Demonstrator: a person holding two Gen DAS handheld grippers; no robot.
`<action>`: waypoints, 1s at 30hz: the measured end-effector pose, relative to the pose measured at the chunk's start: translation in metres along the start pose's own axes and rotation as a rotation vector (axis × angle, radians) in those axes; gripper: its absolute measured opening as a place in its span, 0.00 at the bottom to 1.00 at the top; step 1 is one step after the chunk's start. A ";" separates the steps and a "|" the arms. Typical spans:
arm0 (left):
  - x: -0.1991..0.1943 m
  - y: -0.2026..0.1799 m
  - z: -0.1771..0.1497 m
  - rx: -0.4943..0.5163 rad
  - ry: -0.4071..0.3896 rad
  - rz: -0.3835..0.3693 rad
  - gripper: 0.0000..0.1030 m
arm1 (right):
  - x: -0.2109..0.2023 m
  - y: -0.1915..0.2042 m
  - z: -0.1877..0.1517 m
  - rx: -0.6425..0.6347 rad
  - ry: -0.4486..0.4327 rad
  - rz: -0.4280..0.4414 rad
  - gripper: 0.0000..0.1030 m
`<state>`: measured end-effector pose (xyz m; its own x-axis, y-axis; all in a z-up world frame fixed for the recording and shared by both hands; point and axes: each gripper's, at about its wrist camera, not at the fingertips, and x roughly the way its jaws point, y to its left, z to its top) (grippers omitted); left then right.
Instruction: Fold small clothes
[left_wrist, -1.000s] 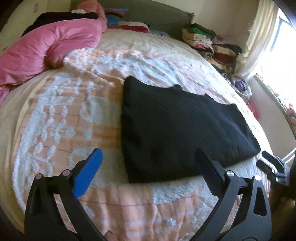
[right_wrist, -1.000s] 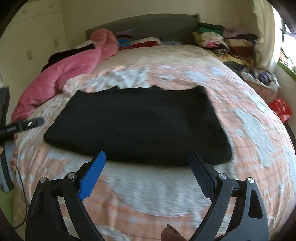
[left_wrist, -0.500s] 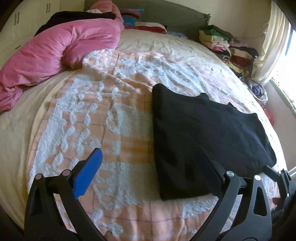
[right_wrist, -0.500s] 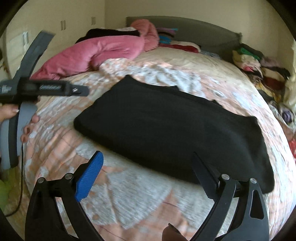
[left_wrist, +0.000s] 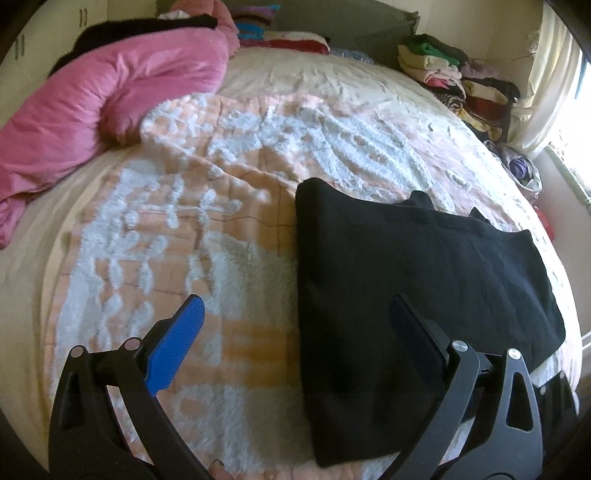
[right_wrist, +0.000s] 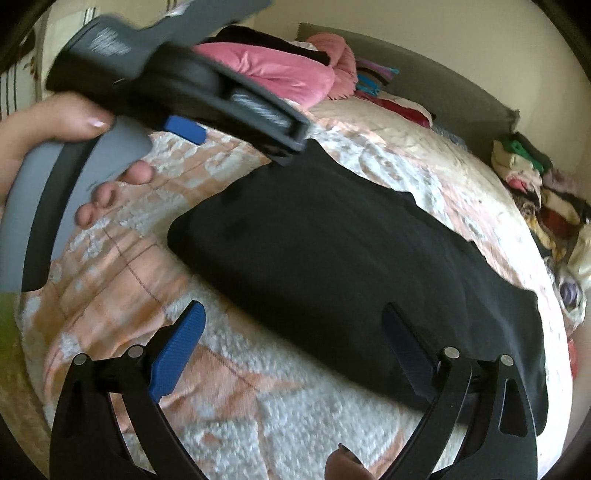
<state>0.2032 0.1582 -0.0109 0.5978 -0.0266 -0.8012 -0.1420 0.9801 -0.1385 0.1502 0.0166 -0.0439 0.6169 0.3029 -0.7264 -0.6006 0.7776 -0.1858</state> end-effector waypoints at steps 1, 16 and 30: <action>0.002 -0.001 0.001 0.001 0.005 0.002 0.91 | 0.004 0.003 0.002 -0.016 0.001 -0.006 0.93; 0.038 -0.006 0.036 0.036 0.036 0.013 0.91 | 0.042 0.025 0.010 -0.136 0.017 -0.107 0.93; 0.051 -0.001 0.033 -0.004 0.071 -0.032 0.91 | 0.025 0.015 0.016 -0.110 -0.128 -0.125 0.22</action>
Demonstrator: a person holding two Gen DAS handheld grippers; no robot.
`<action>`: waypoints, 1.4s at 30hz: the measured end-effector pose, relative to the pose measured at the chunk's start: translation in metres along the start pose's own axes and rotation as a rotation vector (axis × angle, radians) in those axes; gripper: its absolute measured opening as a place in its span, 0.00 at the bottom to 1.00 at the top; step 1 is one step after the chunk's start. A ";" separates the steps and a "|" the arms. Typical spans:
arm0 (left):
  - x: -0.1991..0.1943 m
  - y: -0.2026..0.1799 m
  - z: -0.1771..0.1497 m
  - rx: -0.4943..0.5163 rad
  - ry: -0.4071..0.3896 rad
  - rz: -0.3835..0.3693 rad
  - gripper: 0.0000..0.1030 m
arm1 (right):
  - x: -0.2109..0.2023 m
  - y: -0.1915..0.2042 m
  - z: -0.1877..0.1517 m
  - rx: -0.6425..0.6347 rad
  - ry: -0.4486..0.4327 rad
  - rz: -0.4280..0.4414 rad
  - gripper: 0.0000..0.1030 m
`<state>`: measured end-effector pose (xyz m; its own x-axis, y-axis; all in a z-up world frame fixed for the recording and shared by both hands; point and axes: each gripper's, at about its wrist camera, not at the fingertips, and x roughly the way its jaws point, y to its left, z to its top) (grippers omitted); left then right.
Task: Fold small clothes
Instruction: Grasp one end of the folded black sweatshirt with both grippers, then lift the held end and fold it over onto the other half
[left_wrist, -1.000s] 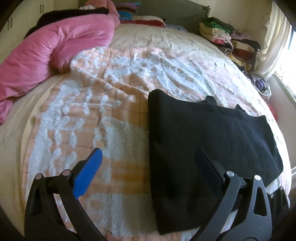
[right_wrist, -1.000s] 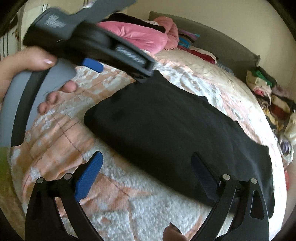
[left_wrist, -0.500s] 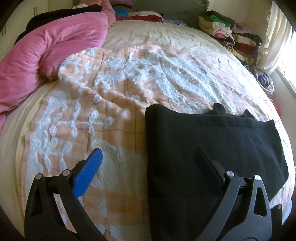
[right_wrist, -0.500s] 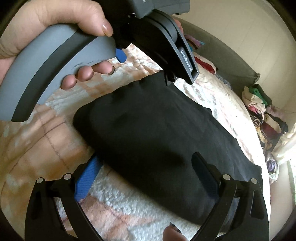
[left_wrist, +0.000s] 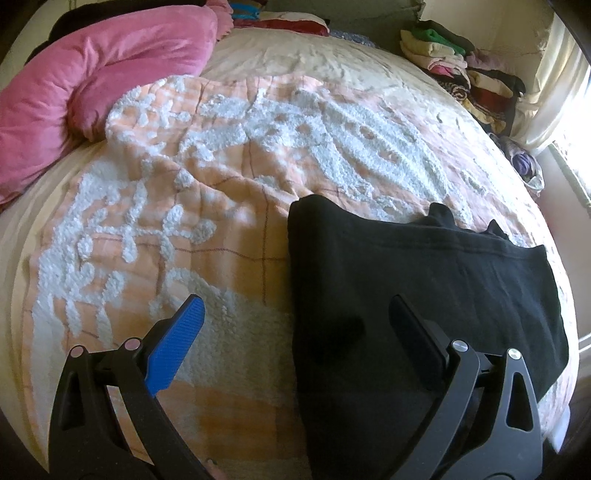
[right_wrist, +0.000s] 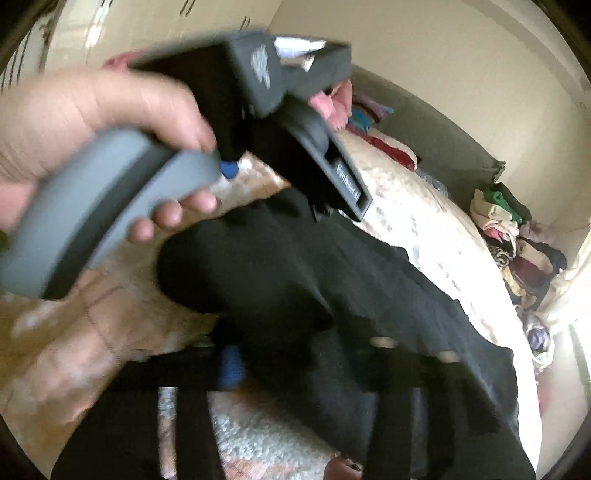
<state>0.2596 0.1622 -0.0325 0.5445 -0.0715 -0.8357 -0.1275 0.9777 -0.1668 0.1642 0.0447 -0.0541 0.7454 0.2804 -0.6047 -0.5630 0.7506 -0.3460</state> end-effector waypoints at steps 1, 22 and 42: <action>0.001 0.000 -0.001 0.001 0.003 -0.004 0.91 | -0.003 -0.002 0.000 0.005 -0.012 0.000 0.20; -0.007 -0.026 -0.008 -0.020 -0.004 -0.207 0.28 | -0.041 -0.031 -0.015 0.217 -0.100 0.024 0.11; -0.071 -0.108 0.005 0.059 -0.139 -0.290 0.18 | -0.093 -0.088 -0.041 0.386 -0.185 -0.032 0.09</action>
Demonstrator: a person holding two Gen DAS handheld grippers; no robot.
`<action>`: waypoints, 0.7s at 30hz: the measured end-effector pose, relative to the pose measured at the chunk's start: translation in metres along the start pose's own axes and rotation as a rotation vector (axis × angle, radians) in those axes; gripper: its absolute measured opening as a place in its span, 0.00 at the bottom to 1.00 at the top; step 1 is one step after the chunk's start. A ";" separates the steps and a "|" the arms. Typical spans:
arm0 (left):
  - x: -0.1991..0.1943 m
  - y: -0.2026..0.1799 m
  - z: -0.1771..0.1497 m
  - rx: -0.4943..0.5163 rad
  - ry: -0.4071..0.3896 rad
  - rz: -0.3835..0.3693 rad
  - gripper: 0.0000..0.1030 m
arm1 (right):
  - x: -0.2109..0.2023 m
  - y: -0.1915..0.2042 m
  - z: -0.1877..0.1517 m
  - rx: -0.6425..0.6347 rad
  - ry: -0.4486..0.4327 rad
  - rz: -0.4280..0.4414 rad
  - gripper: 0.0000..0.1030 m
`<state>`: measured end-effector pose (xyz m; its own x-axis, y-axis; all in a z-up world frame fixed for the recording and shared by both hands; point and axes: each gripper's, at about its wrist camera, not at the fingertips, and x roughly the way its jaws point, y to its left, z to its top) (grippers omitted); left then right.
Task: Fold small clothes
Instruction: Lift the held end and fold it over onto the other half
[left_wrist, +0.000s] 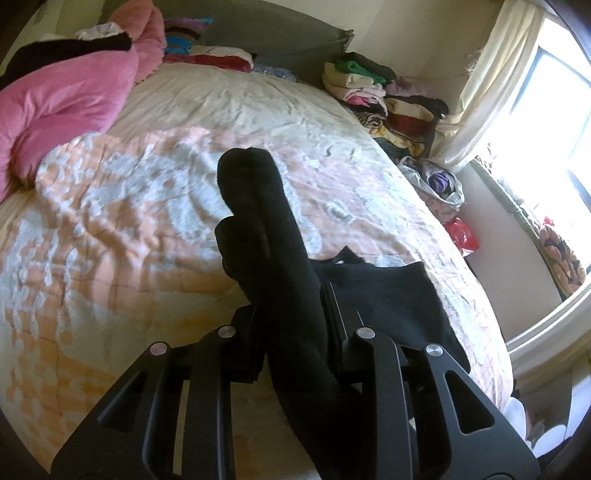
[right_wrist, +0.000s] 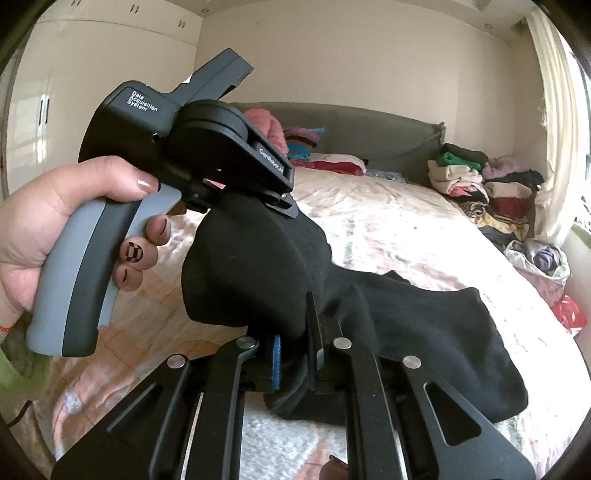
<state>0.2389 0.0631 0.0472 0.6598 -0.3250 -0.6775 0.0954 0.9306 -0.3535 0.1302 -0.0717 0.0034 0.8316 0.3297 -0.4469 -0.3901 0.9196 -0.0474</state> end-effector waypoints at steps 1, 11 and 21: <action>0.000 -0.004 0.001 0.005 0.000 -0.002 0.18 | -0.002 -0.003 0.000 0.008 -0.004 -0.002 0.09; 0.014 -0.051 0.012 0.058 0.025 0.005 0.18 | -0.018 -0.043 -0.002 0.116 -0.018 -0.001 0.09; 0.039 -0.093 0.011 0.103 0.070 0.022 0.18 | -0.031 -0.077 -0.012 0.207 -0.019 -0.032 0.09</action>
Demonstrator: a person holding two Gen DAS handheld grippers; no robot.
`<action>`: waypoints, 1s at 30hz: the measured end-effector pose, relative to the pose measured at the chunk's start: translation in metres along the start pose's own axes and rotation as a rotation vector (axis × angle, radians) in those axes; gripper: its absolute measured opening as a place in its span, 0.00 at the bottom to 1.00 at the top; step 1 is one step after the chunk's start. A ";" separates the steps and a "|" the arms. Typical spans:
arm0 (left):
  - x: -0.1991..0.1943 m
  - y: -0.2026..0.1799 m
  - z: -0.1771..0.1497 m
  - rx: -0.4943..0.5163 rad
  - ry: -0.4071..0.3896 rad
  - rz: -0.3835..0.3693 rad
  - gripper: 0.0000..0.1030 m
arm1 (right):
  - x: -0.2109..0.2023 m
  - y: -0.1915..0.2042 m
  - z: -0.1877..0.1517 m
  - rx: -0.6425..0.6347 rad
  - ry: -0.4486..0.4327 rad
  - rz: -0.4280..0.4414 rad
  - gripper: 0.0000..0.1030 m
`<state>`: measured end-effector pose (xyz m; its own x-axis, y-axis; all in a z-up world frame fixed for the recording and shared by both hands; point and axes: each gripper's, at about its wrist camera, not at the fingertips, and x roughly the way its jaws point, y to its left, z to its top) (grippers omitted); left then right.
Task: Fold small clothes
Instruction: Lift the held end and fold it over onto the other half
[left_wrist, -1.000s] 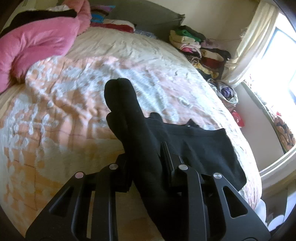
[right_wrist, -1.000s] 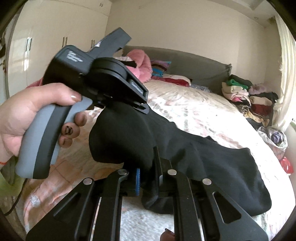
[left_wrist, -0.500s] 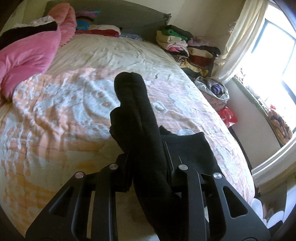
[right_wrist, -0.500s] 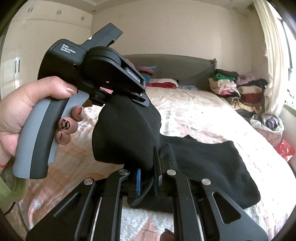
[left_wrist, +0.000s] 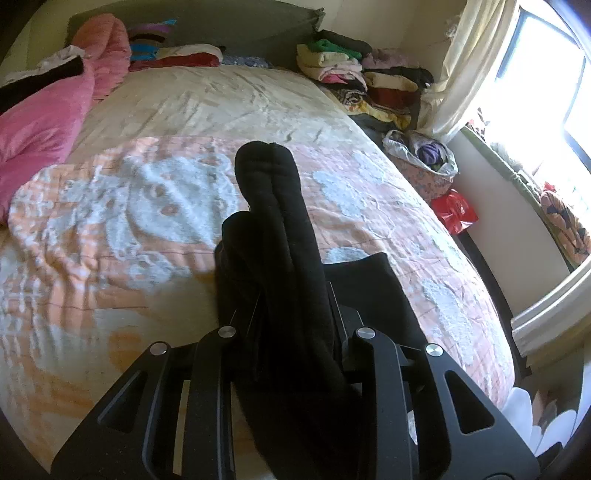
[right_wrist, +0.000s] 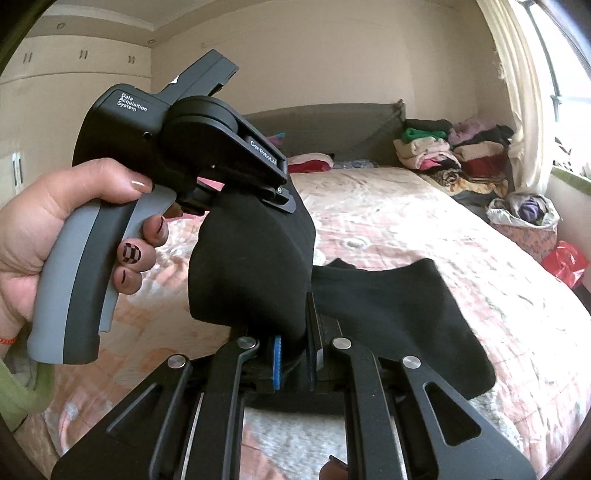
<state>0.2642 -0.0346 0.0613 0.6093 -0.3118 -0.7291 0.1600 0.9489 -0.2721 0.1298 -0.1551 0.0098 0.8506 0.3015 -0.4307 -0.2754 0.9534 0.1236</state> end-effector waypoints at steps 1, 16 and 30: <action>0.003 -0.005 0.000 0.004 0.005 -0.001 0.18 | 0.001 -0.004 0.000 0.005 0.000 -0.007 0.09; 0.055 -0.057 0.000 0.066 0.090 0.018 0.19 | 0.006 -0.048 -0.018 0.130 0.085 -0.012 0.09; 0.123 -0.088 -0.004 0.054 0.222 0.013 0.26 | 0.016 -0.110 -0.041 0.422 0.185 0.113 0.09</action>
<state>0.3218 -0.1570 -0.0067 0.4265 -0.2974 -0.8542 0.1983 0.9522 -0.2325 0.1552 -0.2562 -0.0476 0.7213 0.4326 -0.5409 -0.1227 0.8484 0.5149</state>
